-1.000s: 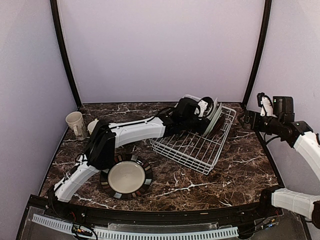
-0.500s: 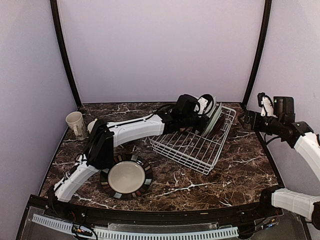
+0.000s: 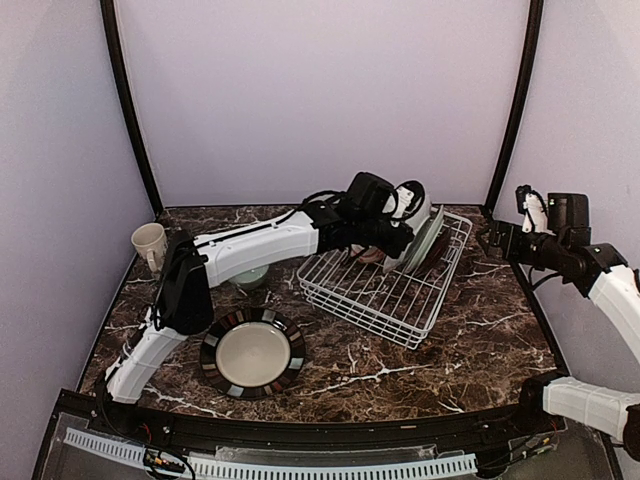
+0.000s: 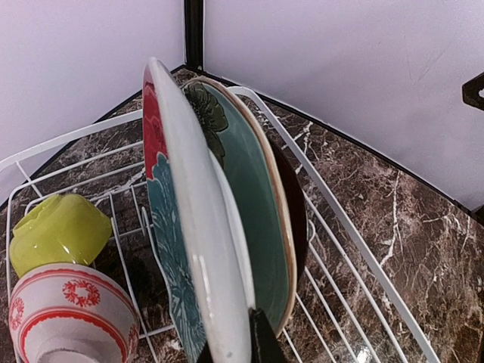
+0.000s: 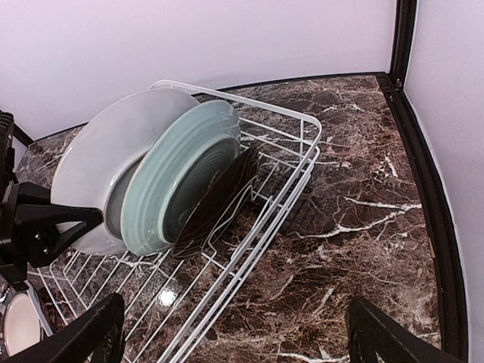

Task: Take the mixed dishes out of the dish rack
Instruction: Grab the plate from the dish rack, then place the plate on the plate.

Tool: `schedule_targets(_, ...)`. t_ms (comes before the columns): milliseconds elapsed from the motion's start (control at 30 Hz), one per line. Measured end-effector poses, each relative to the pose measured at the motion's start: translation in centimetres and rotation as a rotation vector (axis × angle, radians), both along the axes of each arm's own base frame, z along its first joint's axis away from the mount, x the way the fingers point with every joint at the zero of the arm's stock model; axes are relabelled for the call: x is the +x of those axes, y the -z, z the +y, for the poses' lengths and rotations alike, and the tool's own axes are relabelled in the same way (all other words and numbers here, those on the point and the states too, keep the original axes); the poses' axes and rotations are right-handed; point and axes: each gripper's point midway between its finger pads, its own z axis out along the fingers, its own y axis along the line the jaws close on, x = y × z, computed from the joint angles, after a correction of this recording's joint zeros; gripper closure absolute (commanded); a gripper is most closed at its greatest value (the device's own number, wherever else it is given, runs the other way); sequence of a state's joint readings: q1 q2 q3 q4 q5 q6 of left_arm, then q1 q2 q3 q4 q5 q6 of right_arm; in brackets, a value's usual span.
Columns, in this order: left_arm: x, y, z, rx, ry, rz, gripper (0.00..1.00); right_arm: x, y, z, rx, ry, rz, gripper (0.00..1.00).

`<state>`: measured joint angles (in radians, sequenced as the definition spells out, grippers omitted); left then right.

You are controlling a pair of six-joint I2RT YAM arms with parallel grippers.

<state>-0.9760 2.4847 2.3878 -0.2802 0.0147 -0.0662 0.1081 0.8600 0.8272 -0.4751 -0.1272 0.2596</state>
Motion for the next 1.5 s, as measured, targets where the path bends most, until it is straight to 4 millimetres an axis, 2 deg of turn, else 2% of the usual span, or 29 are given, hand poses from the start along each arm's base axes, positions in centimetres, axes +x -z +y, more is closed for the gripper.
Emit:
schedule_targets(200, -1.3, -1.4, 0.9, 0.021, 0.019, 0.038, 0.99, -0.1, 0.0, 0.1, 0.009, -0.003, 0.002, 0.01)
schedule_targets(400, -2.6, -3.8, 1.7, 0.008, 0.041, 0.063, 0.99, 0.0, 0.2, 0.3, 0.015, -0.013, 0.009, 0.01)
schedule_targets(600, -4.0, -7.8, 3.3, -0.005, 0.057, 0.057, 0.99, 0.0, 0.4, 0.6, 0.022, -0.024, 0.018, 0.01)
schedule_targets(867, -6.7, -14.5, 7.1, -0.010, 0.063, 0.000, 0.99, 0.3, 1.5, 1.2, 0.045, -0.051, 0.053, 0.01)
schedule_targets(967, -7.9, -16.7, 9.3, 0.000, 0.054, -0.038, 0.99, 0.5, 1.2, 1.6, 0.070, -0.060, 0.047, 0.01)
schedule_targets(1100, -9.4, -18.2, 12.9, 0.030, 0.022, -0.076, 0.99, 0.9, 0.4, 1.7, 0.087, -0.059, 0.001, 0.01)
schedule_targets(1267, -11.0, -18.6, 18.0, 0.085, -0.047, -0.112, 0.99, 0.2, -0.5, 1.9, 0.102, -0.074, -0.083, 0.01)
schedule_targets(1400, -12.1, -18.7, 22.9, 0.144, -0.136, -0.135, 0.99, 0.1, -1.7, 2.0, 0.114, -0.081, -0.136, 0.01)
schedule_targets(1500, -13.0, -19.0, 26.7, 0.173, -0.207, -0.153, 0.99, 0.4, -1.8, 2.2, 0.127, -0.090, -0.135, 0.01)
